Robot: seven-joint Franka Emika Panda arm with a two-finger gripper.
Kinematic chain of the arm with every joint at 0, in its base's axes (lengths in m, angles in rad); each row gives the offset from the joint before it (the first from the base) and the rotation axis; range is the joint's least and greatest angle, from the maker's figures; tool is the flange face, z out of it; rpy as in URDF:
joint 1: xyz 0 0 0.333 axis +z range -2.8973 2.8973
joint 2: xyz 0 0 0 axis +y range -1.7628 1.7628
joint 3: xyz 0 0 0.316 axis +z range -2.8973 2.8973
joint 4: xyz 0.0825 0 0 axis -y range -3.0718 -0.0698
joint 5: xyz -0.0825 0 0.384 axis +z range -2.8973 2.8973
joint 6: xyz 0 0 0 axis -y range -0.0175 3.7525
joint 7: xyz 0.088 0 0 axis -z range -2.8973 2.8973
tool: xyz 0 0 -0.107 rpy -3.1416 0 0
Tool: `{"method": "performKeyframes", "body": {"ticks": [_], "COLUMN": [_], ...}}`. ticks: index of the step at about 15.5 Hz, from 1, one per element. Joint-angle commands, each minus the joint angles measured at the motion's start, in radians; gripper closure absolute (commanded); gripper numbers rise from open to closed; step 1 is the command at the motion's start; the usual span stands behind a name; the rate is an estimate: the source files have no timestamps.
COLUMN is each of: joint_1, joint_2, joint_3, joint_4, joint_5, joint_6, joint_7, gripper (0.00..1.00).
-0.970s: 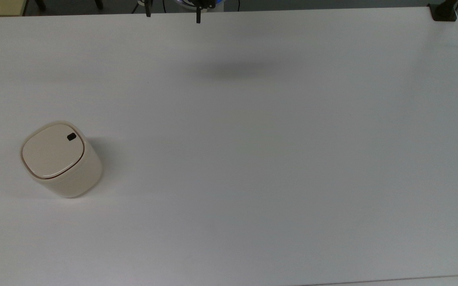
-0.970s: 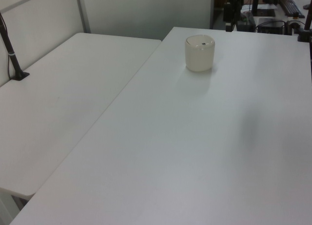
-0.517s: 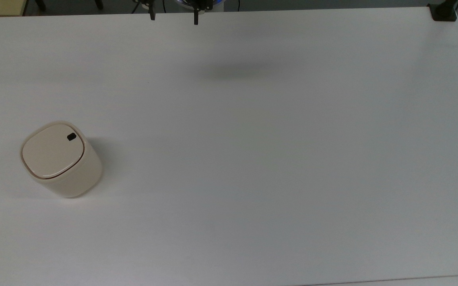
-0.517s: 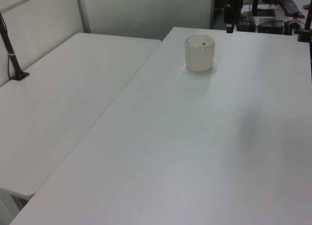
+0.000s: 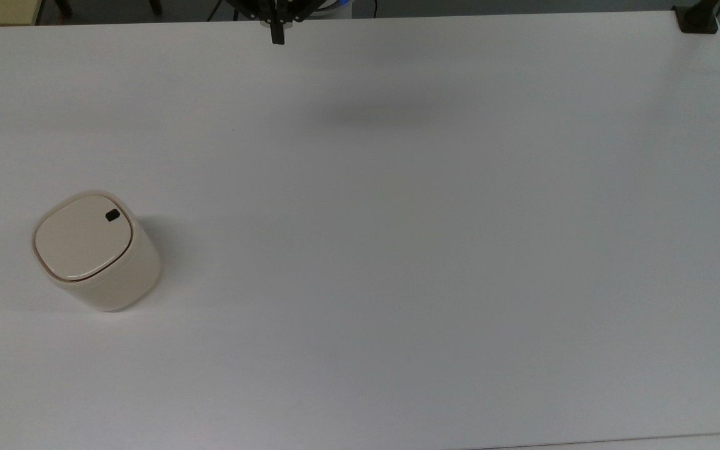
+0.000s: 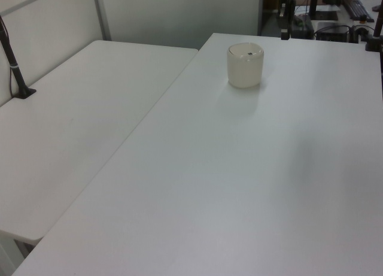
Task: Open the trash bin
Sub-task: 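Move the gripper over the cream bin and lower toward its lid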
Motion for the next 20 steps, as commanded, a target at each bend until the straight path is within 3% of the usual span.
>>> {"method": "performKeyframes", "body": {"ticks": [1,11,20], "joint_1": [-0.023,-0.242,-0.258], "joint_2": [0.003,0.162,0.310], "joint_3": [-0.011,-0.014,-0.078], "joint_4": [0.001,0.017,0.017], "joint_5": [0.008,-0.002,-0.030], "joint_6": [0.045,0.390,0.726], "joint_7": [-0.018,0.072,0.144], "gripper": [1.00,1.00,1.00]}}
